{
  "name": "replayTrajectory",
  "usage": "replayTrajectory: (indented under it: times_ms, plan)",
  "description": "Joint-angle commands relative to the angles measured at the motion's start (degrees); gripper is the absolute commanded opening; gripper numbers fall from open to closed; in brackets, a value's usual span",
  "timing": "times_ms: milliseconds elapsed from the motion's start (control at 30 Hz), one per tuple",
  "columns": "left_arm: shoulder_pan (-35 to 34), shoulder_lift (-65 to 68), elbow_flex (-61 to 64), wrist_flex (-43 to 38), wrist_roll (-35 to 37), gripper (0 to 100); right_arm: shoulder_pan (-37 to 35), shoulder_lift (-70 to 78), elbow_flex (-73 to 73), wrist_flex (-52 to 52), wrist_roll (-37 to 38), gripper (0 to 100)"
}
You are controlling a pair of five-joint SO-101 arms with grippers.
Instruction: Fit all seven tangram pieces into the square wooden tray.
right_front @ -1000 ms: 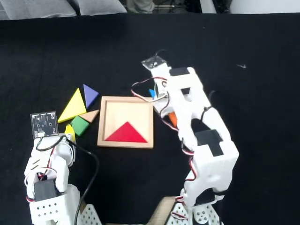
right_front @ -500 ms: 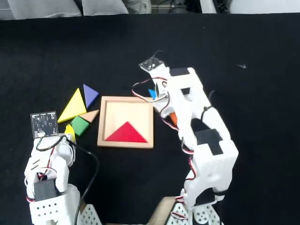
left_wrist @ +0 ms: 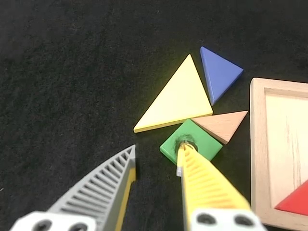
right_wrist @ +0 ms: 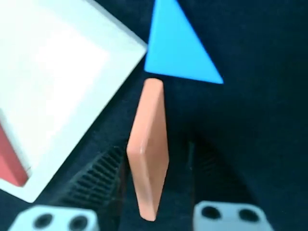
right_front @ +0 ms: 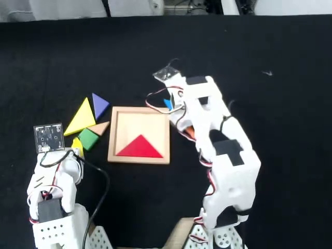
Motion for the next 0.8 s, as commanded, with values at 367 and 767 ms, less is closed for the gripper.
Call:
replayTrajectory:
  times_ms: [367,767]
  plan:
    - [0.57,-0.44,1.1,-0.18,-0.09,15,2.46,-9.1,0.84,1.67,0.35,12.4]
    - [0.48,-0.44,1.1,-0.09,-0.09,15,2.55,-9.89,0.84,2.11,0.0,1.1]
